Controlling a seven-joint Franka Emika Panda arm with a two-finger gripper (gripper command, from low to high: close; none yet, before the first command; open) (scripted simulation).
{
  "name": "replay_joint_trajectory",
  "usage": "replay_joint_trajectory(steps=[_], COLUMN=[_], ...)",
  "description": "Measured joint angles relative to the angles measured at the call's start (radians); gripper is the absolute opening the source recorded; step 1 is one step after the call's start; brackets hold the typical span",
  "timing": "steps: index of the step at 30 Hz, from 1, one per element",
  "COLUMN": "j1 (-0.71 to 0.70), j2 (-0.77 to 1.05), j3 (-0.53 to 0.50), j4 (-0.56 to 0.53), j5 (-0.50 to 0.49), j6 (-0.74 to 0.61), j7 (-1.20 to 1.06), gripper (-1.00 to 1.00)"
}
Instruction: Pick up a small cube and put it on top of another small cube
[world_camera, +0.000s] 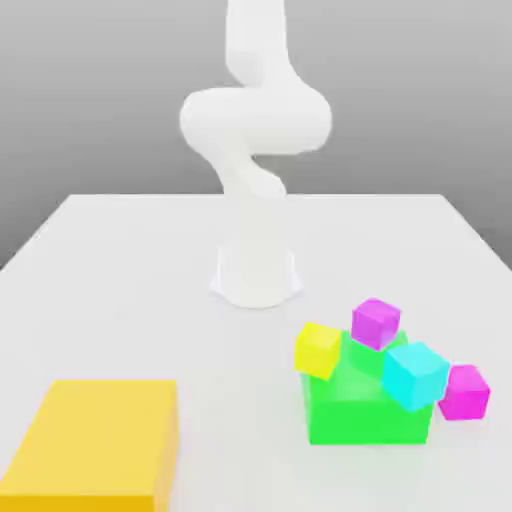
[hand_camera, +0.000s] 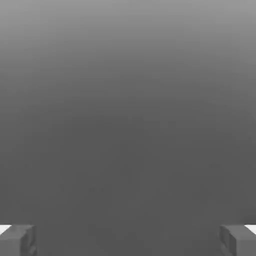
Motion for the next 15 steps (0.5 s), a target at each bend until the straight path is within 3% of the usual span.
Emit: replay_joint_trajectory(steps=[15], j1=[0.352], j2=[0.550], j3=[0.082], j4=[-0.182], j5=[0.059], j6=[0.268], j7=[-0.583], gripper=[0.00])
